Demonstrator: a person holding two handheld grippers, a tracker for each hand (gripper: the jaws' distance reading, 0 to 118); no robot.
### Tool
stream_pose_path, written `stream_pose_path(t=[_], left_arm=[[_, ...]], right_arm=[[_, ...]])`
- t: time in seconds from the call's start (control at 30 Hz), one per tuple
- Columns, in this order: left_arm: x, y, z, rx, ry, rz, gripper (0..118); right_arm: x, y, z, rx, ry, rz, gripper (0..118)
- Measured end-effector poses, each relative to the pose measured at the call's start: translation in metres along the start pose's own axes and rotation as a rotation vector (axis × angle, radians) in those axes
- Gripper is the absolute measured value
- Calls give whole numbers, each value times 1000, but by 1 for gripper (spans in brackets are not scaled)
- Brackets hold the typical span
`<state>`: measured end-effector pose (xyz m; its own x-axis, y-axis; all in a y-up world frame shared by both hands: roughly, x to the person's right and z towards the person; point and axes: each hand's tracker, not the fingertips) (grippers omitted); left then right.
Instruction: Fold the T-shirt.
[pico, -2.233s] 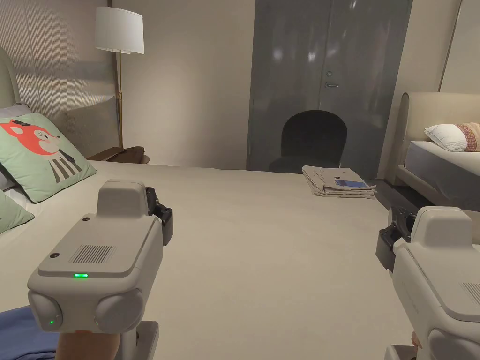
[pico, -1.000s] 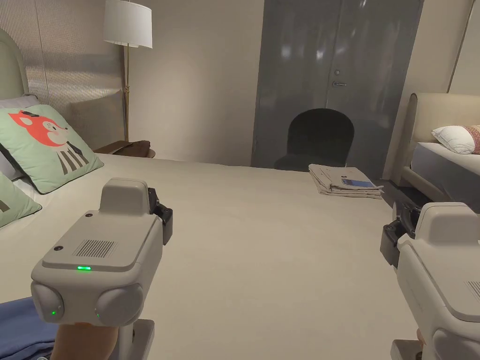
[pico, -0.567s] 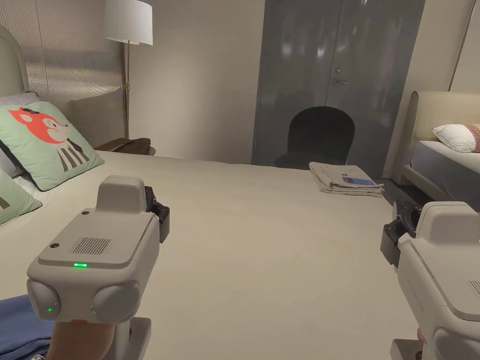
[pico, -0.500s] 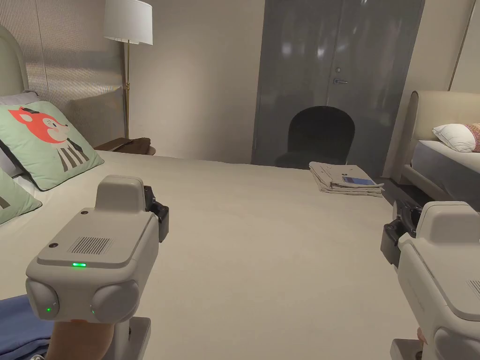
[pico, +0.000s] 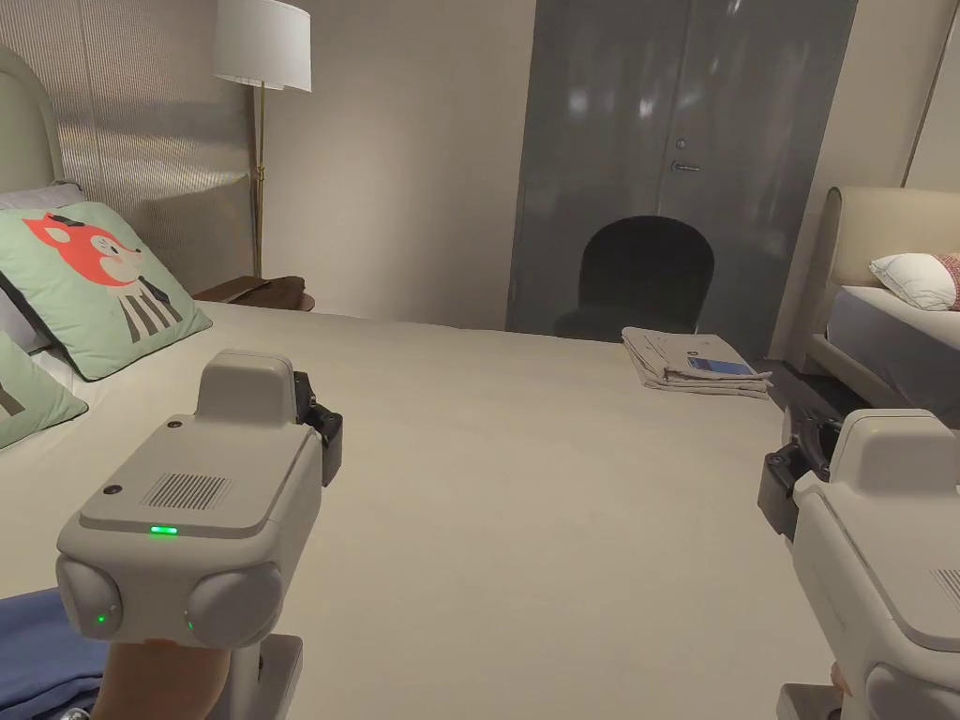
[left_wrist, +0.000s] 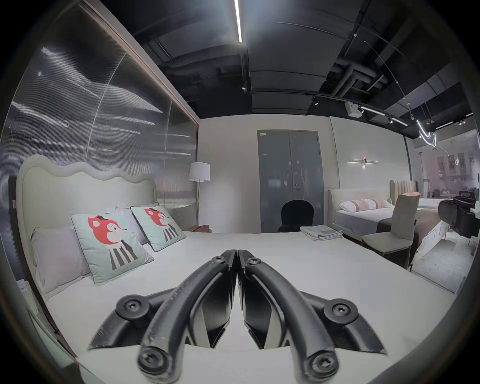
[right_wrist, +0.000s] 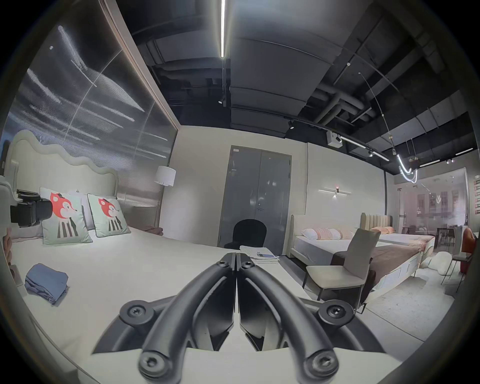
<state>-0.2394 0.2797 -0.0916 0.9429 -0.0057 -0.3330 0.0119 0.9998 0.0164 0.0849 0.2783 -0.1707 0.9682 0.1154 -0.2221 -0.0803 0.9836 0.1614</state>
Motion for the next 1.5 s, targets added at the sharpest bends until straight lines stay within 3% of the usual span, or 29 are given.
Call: stream_pose_path(t=[0.8,0.83,0.87,0.9,0.93,0.97,1.5], left_arm=[[2,0,4,3,-6,8,4],[2,0,4,5,-7,12,16],[2,0,4,7,-9,20,40],[1,0,4,4,-20,29,80],[0,-1,2,-5,-30,35,108],[-1,-3,3,-5,-48,44,109],[1,-2,5,44,-27,27,111]], right_arm=[[2,-3,0,0,-2,-13,1],[2,-3,0,-2,-2,-15,11],[2,-4,0,0,-7,-19,38],[3,-5,-1,-4,-5,-23,85],[4,-5,-3,-19,-1,-30,112],[4,-6,-4,-18,-1,-34,117],[1,-4,2,9,14,-32,117]])
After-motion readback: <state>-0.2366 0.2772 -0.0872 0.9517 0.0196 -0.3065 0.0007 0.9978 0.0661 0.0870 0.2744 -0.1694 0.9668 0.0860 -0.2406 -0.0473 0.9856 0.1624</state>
